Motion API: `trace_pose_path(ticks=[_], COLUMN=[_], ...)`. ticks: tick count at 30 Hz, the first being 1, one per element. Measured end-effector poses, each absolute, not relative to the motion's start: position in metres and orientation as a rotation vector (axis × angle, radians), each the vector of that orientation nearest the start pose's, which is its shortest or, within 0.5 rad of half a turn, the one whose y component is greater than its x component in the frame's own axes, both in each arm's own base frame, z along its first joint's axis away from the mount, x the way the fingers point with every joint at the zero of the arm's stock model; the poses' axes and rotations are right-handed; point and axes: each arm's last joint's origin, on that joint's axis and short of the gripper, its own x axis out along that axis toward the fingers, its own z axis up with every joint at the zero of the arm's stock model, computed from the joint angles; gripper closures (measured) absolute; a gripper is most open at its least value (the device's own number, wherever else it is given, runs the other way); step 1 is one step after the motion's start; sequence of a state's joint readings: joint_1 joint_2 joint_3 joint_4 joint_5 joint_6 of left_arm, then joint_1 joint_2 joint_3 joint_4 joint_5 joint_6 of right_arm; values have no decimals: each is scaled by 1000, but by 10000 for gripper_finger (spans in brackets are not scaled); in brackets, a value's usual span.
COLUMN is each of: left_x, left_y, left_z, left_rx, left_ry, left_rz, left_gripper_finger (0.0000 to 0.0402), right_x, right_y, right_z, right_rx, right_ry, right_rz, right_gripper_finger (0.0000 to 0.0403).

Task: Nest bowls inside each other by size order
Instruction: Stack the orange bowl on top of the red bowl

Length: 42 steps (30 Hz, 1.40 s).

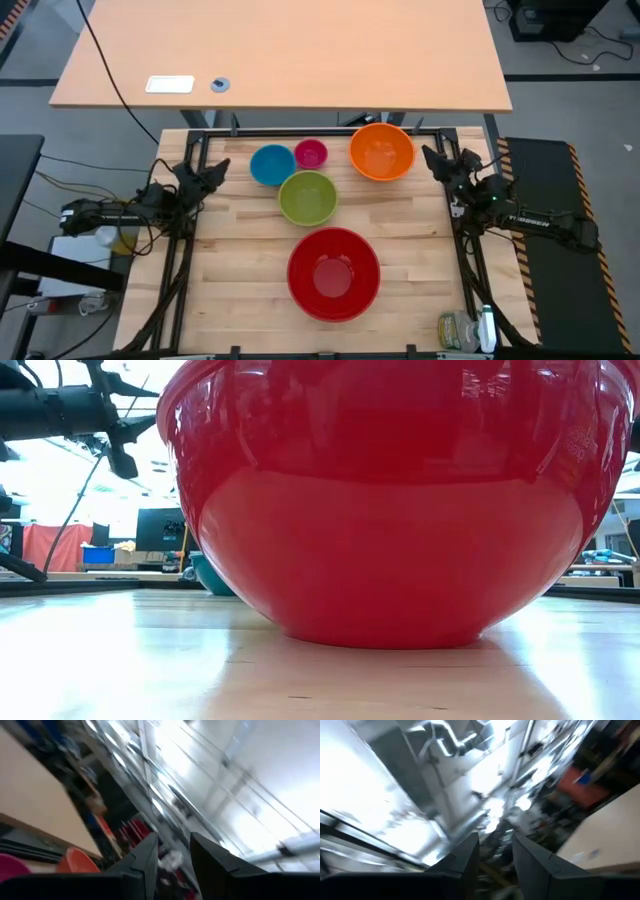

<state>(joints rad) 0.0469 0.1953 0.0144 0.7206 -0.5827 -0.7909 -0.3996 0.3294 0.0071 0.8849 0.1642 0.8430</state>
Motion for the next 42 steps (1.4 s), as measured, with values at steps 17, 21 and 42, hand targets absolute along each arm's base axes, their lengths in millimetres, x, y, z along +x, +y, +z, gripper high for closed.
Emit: trace_pose_path(ticks=[17,21,42], left_x=[91,90,105], left_y=[24,25,34], left_z=[313,322,312], left_rx=[-812,-785,-859], left_ry=[-102,-12,142], left_rz=[713,765,736], left_gripper_finger=[277,237,132], right_x=[114,118,135], right_y=[-62,-73,-129], right_z=[293,297,243], right_rx=[863,881,1136], right_ry=[66,247,673], right_rz=[-1093,-1184,-1297], right_gripper_finger=[307,308,131])
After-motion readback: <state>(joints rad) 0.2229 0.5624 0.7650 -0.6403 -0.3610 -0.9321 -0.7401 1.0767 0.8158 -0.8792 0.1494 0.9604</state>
